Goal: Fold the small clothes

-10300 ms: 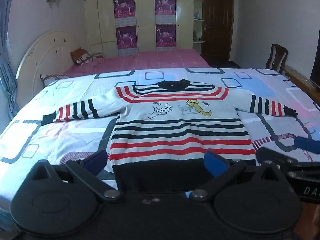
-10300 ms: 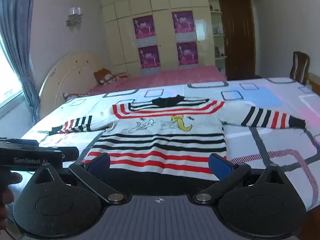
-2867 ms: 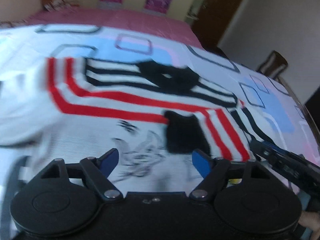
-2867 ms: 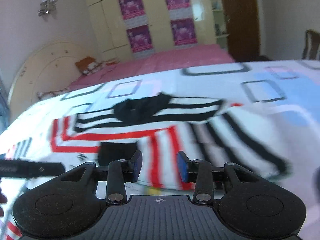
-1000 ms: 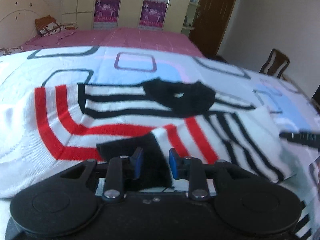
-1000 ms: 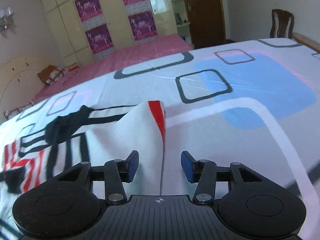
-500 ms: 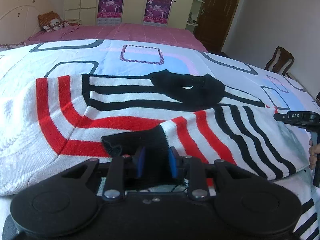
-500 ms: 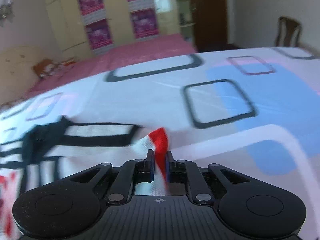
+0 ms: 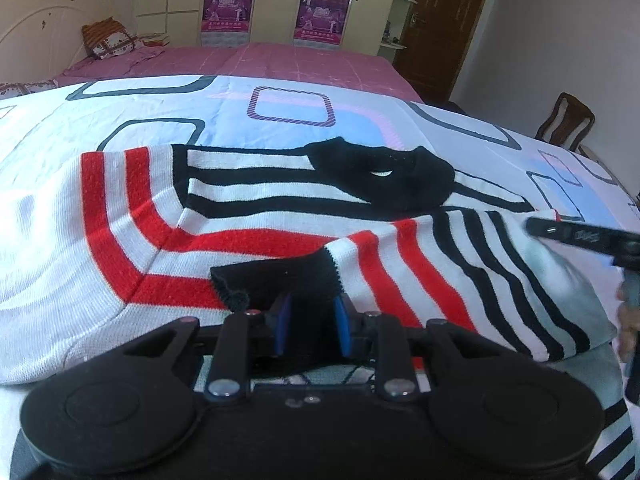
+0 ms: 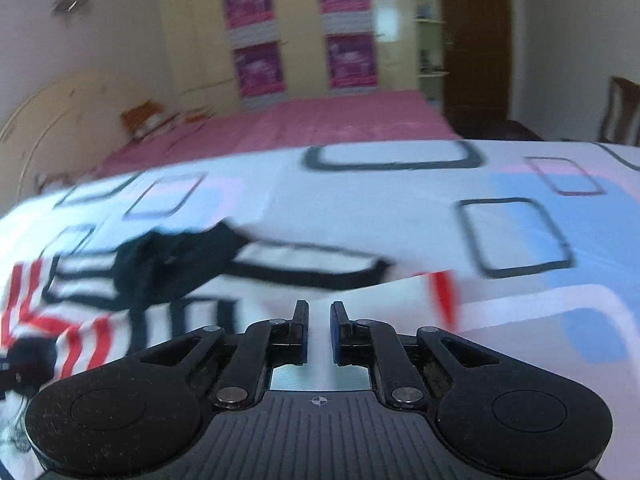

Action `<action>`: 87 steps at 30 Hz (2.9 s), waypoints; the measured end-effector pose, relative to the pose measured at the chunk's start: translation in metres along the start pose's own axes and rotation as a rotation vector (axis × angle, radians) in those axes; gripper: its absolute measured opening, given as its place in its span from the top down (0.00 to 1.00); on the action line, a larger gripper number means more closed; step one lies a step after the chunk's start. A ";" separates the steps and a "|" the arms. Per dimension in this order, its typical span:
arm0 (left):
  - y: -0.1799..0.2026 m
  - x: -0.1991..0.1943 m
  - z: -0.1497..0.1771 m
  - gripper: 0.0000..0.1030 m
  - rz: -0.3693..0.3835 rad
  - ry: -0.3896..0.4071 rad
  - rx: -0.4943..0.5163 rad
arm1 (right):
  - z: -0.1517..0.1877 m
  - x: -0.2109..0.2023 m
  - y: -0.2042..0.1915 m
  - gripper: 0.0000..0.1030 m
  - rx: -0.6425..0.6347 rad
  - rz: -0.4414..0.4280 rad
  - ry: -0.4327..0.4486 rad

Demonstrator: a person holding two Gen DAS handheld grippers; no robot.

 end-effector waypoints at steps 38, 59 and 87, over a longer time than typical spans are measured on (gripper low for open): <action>-0.234 -0.154 0.008 0.40 -0.361 0.084 -0.344 | 0.007 -0.039 -0.179 0.17 -0.068 -0.108 0.014; -0.379 -0.140 0.021 0.75 -0.436 0.196 -0.694 | 0.052 -0.010 -0.201 0.53 -0.083 -0.051 -0.121; -0.104 -0.098 -0.087 0.94 0.152 0.271 -0.173 | 0.024 -0.063 -0.145 0.52 0.041 -0.020 -0.012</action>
Point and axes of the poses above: each gripper's, at about its wrist camera, not at the fingertips, and x roughly the way its jaws point, y to its right, z to its underside, the point moved 8 cm from there along x, roughly the way its jaws point, and after that the axes turned 14 degrees about y, right-handed, at the moved point
